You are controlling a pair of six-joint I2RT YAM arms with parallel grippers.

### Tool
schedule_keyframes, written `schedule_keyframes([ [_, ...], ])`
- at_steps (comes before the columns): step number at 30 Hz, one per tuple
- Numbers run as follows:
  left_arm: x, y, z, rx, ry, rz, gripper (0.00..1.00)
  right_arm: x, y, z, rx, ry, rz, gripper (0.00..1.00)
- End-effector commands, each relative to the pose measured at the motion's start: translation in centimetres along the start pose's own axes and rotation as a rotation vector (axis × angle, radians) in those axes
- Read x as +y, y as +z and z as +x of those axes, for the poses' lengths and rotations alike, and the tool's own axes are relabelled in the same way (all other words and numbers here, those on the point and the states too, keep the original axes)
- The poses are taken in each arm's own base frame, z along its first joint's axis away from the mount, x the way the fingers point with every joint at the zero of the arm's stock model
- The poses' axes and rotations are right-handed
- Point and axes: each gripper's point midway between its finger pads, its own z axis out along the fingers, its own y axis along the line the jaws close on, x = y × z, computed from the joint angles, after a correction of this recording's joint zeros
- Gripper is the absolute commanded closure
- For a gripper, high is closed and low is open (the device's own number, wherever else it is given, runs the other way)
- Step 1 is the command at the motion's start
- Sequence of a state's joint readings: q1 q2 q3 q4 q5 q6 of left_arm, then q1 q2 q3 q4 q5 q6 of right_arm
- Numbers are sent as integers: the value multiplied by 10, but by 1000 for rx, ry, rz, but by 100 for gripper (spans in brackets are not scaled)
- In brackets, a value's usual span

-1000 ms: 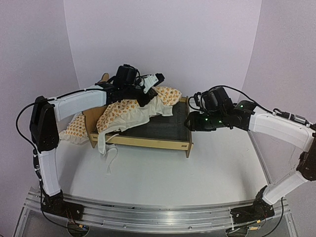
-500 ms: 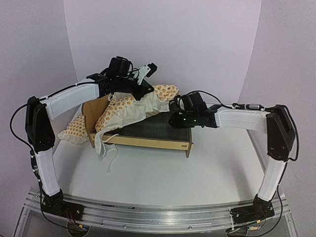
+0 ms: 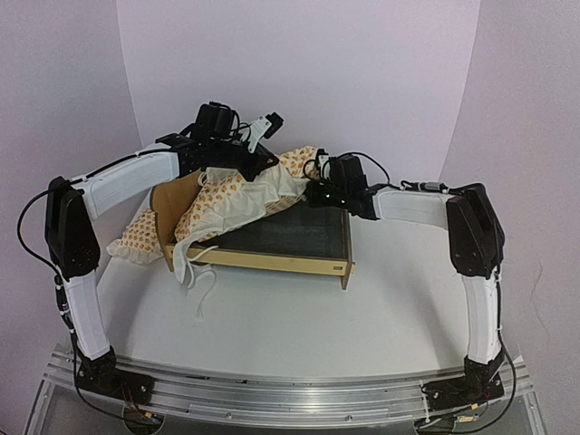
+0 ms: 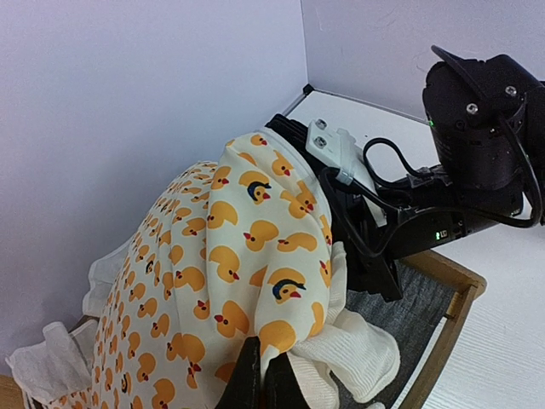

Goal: Set up the pet bed

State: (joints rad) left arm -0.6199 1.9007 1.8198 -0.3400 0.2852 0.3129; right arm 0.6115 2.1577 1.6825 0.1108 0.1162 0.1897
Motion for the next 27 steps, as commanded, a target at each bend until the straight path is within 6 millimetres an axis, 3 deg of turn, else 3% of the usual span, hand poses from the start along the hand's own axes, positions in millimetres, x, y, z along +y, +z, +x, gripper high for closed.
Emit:
schedule_keyframes([
  [1, 15, -25, -41, -110, 16, -44, 100, 0, 3, -31, -81, -61, -46, 76],
  [9, 16, -21, -40, -112, 15, -33, 100, 9, 18, -34, -89, -115, -99, 68],
  [11, 16, -20, -39, -109, 15, -31, 100, 13, 22, -32, -86, -124, -125, 75],
  [13, 17, -20, -39, -108, 15, -35, 100, 14, 24, -31, -84, -120, -134, 96],
  [15, 18, -20, -38, -108, 13, -42, 100, 13, 19, -33, -84, -113, -127, 100],
  [18, 22, -21, -36, -107, 5, -55, 100, 9, -1, -37, -77, -105, -99, 100],
  [21, 28, -22, -35, -107, 5, -75, 100, 6, -35, -42, -48, -88, -69, 100],
  [27, 32, -23, -33, -105, 6, -84, 100, 29, -97, -38, 67, -79, -93, 100],
])
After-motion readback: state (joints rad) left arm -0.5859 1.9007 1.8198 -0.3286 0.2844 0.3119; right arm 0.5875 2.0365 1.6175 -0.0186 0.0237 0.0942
